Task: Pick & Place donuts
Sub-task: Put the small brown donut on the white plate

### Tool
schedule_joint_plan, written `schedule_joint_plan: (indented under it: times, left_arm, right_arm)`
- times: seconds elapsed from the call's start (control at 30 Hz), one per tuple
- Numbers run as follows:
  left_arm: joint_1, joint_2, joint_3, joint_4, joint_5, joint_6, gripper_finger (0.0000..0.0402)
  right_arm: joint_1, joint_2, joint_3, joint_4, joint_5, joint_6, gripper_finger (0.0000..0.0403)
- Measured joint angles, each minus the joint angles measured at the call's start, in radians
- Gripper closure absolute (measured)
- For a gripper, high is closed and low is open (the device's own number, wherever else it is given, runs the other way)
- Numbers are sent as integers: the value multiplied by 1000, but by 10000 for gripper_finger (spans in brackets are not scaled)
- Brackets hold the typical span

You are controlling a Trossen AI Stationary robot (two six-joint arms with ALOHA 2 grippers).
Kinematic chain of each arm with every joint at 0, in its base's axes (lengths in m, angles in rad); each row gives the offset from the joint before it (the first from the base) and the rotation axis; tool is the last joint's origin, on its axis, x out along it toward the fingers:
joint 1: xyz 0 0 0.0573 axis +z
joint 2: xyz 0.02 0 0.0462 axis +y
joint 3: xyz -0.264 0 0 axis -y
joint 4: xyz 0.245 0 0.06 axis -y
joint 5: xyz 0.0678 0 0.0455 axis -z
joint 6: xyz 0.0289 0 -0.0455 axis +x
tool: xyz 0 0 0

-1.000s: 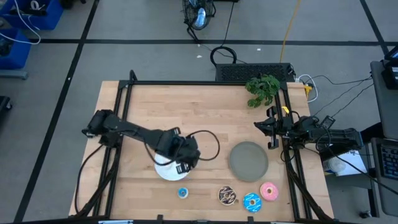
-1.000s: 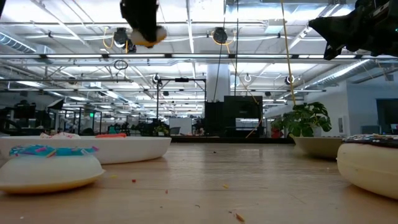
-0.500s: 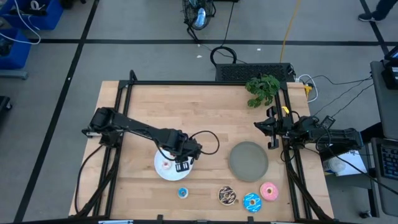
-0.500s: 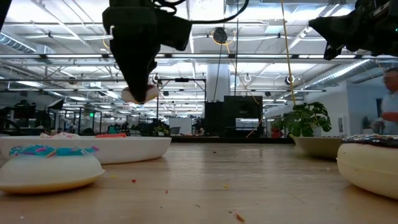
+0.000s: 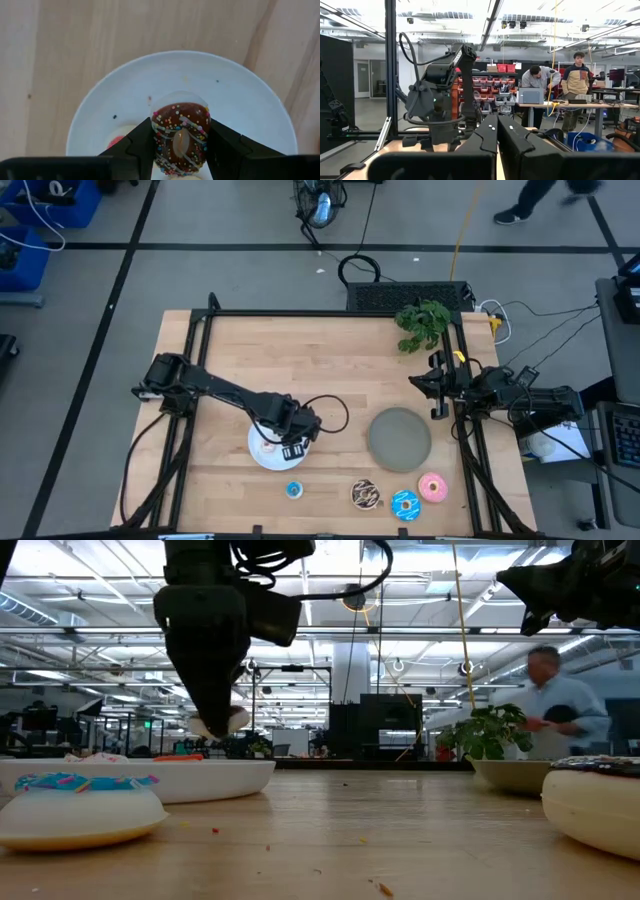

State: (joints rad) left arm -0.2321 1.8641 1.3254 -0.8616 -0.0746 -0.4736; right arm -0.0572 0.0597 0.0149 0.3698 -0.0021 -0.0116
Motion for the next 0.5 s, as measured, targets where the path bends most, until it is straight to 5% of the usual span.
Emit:
schedule_joint_plan:
  times: [0.5]
  left_arm:
    - [0, 43, -1, 53, -23, 6, 252]
  right_arm:
    - [0, 0, 0, 7, 0, 0, 403]
